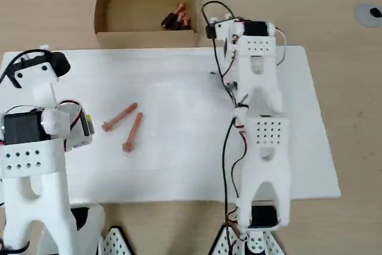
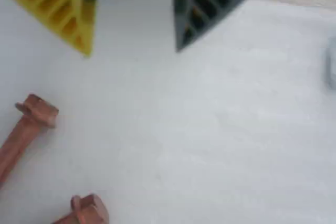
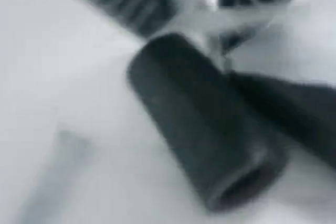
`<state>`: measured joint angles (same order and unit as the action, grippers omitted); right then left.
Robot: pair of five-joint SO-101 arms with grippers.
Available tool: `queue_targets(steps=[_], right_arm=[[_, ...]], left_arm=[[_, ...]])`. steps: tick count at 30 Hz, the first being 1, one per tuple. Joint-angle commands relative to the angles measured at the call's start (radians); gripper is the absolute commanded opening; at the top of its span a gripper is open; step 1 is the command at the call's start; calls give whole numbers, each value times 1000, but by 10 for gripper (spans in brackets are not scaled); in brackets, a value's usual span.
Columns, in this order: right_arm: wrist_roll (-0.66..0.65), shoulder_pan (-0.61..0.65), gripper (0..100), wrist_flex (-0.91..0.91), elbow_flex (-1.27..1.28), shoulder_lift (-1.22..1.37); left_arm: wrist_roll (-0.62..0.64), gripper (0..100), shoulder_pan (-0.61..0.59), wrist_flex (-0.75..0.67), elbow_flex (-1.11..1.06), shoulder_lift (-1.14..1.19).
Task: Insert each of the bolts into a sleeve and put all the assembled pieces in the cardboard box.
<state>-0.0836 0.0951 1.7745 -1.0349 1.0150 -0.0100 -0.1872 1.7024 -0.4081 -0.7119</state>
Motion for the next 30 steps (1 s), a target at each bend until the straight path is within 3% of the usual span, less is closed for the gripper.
queue_targets(steps=[1, 7, 15, 22, 27, 30], right_arm=[[-8, 38, 10, 15, 2, -74], [-8, 110, 10, 15, 124, -232], [-8, 328, 10, 5, 216, -294], [-5, 317, 20, -37, 206, -142], [-25, 271, 182, -28, 128, -122], [-118, 263, 229, -8, 74, -131]], left_arm=[[0, 112, -14, 20, 52, -8], [0, 112, -14, 20, 52, -8], [-2, 112, -14, 20, 52, -8], [-3, 112, -18, 21, 52, -8], [-3, 113, -15, 21, 52, -8], [-3, 113, -17, 21, 52, -8]])
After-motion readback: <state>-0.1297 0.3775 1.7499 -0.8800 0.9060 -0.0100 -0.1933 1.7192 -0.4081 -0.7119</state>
